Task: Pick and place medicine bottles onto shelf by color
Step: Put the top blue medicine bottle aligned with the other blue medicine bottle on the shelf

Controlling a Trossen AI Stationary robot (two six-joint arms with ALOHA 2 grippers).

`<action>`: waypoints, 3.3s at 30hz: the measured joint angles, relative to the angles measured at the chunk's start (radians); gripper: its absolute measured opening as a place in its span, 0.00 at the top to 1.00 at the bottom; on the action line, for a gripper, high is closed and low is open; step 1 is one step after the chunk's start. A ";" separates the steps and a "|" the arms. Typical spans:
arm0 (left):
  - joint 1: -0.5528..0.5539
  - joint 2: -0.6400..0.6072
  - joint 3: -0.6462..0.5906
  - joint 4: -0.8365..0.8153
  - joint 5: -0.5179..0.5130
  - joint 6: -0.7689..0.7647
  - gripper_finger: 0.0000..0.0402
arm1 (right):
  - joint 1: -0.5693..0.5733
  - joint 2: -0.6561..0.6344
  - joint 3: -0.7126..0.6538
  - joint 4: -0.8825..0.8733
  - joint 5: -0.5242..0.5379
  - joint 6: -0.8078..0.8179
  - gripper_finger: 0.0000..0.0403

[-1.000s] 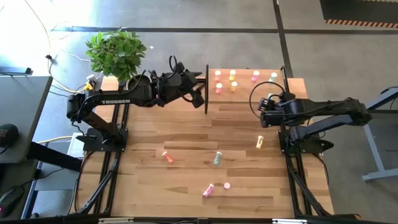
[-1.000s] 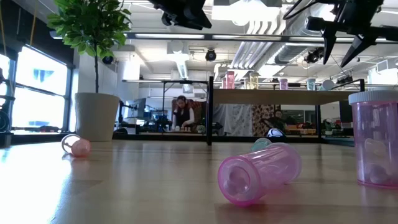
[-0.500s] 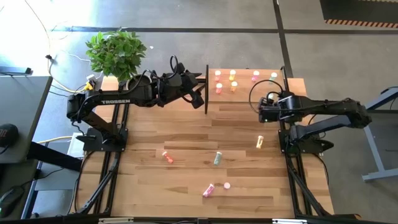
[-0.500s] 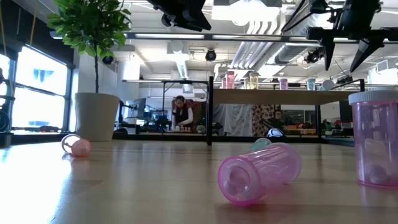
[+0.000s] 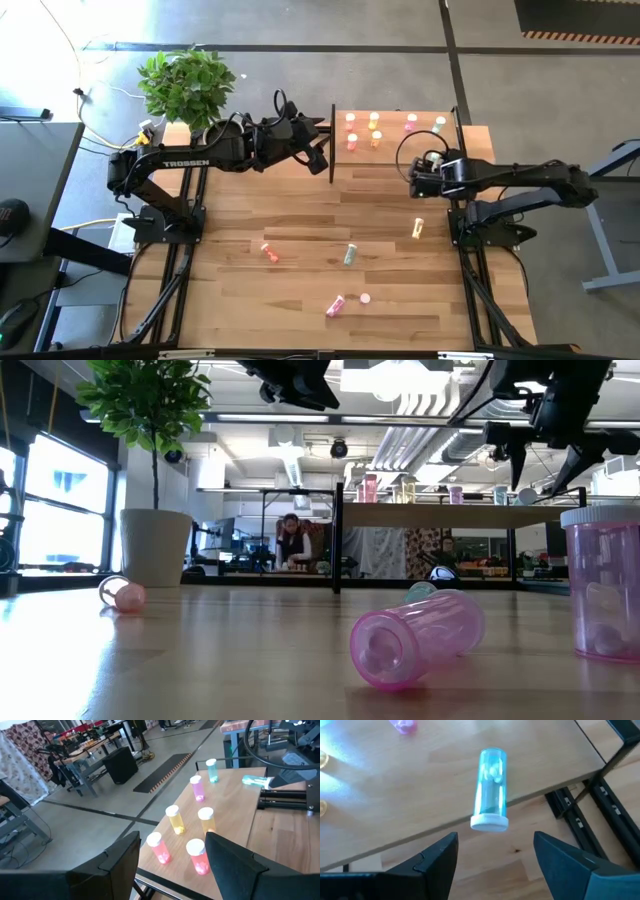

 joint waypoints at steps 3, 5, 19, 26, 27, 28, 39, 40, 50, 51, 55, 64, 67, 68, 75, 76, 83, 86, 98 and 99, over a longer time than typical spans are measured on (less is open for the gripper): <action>0.000 0.000 0.000 0.000 0.001 0.000 0.47 | 0.000 0.000 -0.006 0.004 0.015 0.002 0.38; 0.000 0.000 0.000 0.000 0.002 0.000 0.47 | 0.000 0.000 -0.015 0.016 0.035 0.008 0.38; 0.000 0.000 0.000 0.000 0.001 0.000 0.47 | -0.020 0.000 -0.083 0.098 0.071 0.033 0.48; 0.000 0.000 0.000 0.000 0.000 0.000 0.47 | -0.020 0.000 -0.083 0.101 0.117 0.052 0.51; 0.000 0.000 0.000 0.000 0.000 0.000 0.47 | -0.020 0.000 -0.083 0.101 0.119 0.055 0.51; 0.000 0.000 0.000 0.000 0.000 0.000 0.47 | -0.020 0.000 -0.083 0.101 0.118 0.055 0.51; 0.000 0.000 0.000 0.000 -0.001 0.042 0.47 | -0.046 0.000 -0.083 0.101 0.098 0.054 0.56; 0.000 0.000 0.000 0.000 -0.001 0.044 0.47 | -0.050 0.000 -0.083 0.101 0.097 0.053 0.57; 0.000 0.000 0.000 0.000 -0.001 0.044 0.47 | -0.052 0.000 -0.083 0.101 0.085 0.040 0.66; 0.000 0.000 0.000 0.000 -0.001 0.044 0.47 | -0.052 0.000 -0.083 0.101 0.085 0.040 0.66; 0.000 0.000 0.000 0.000 -0.001 0.044 0.47 | -0.052 0.000 -0.083 0.101 0.082 0.040 0.66; 0.000 0.000 0.000 0.000 -0.001 0.043 0.47 | -0.052 0.000 -0.083 0.096 0.078 0.032 0.72; 0.000 0.000 0.000 0.000 -0.001 0.044 0.47 | -0.052 0.000 -0.082 0.094 0.078 0.020 0.74; 0.000 0.000 0.000 0.000 -0.001 0.044 0.47 | -0.052 0.000 -0.082 0.094 0.078 0.016 0.74; 0.000 0.000 0.000 0.000 -0.001 0.045 0.47 | -0.052 -0.001 -0.082 0.094 0.071 0.006 0.72; 0.000 0.000 0.000 0.000 -0.001 0.051 0.47 | -0.049 -0.004 -0.081 0.094 0.066 0.004 0.73; 0.000 0.000 0.000 -0.033 0.004 0.095 0.47 | 0.005 -0.048 0.000 0.098 -0.037 -0.142 0.74; 0.000 0.000 0.000 -0.069 0.030 0.086 0.47 | 0.030 -0.060 0.074 0.097 -0.102 -0.261 0.74; 0.001 0.000 0.000 -0.173 0.333 -0.088 0.47 | 0.090 -0.061 0.333 0.165 -0.216 -0.786 0.74; 0.001 0.000 0.000 -0.172 0.355 -0.111 0.47 | 0.089 -0.061 0.345 0.175 -0.225 -0.846 0.74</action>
